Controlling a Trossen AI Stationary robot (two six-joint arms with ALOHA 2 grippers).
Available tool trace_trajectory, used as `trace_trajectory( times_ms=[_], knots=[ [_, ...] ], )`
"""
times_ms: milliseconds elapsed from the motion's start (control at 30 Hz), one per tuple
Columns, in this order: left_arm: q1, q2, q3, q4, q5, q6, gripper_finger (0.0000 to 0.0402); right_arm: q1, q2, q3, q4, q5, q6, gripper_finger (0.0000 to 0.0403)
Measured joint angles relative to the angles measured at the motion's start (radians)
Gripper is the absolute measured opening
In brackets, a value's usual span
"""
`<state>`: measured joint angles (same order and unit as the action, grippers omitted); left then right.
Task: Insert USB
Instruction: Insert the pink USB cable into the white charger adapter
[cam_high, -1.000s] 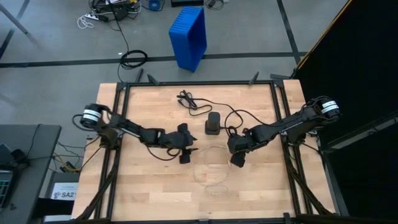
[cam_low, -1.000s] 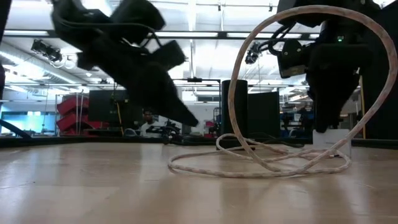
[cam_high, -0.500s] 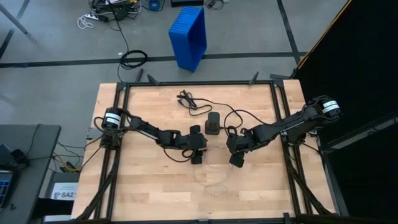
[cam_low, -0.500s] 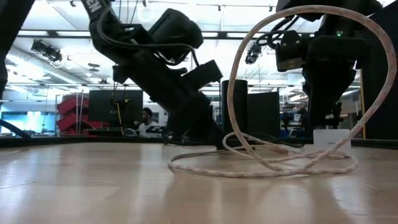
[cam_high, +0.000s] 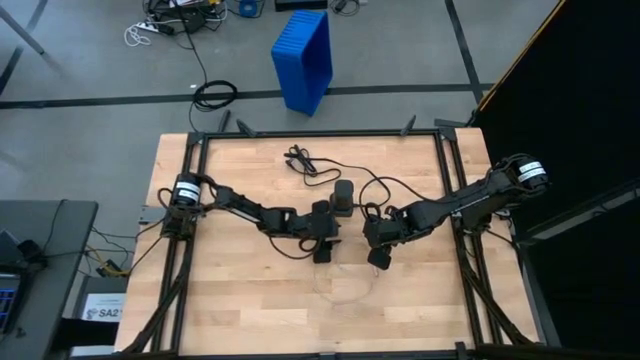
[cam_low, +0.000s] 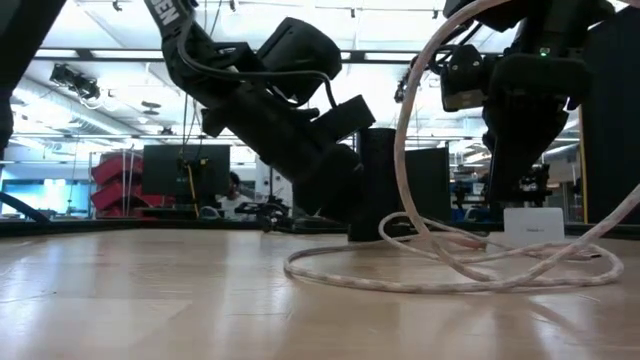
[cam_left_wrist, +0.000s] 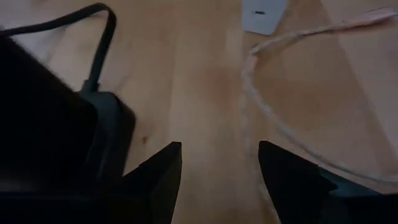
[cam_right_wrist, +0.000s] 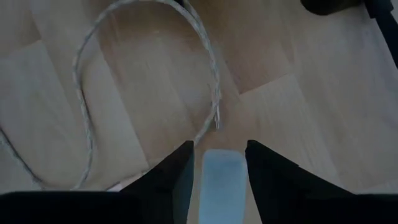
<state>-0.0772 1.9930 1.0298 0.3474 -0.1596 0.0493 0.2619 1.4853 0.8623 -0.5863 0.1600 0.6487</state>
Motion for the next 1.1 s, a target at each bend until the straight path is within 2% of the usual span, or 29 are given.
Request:
trace_trajectory(
  times_ms=[267, 433, 800, 967, 1100],
  knots=[
    [-0.001, 0.000, 0.000, -0.006, 0.076, -0.005, 0.0197, 0.000, 0.000, 0.000, 0.010, 0.009, -0.015, 0.0113],
    [-0.001, 0.000, 0.000, -0.010, 0.076, -0.008, 0.0191, 0.000, 0.000, 0.000, 0.010, 0.021, -0.017, 0.0113],
    [-0.002, 0.046, 0.005, -0.015, 0.087, -0.038, 0.0103, 0.000, 0.000, 0.000, 0.025, 0.025, -0.025, 0.0111],
    [-0.004, 0.052, 0.005, -0.030, 0.092, -0.027, 0.0017, 0.000, 0.000, 0.000, 0.036, 0.029, -0.041, 0.0106],
    [-0.004, 0.034, 0.006, -0.083, 0.073, -0.011, 0.0002, 0.000, 0.000, 0.000, 0.051, 0.029, -0.061, 0.0102]
  ],
)
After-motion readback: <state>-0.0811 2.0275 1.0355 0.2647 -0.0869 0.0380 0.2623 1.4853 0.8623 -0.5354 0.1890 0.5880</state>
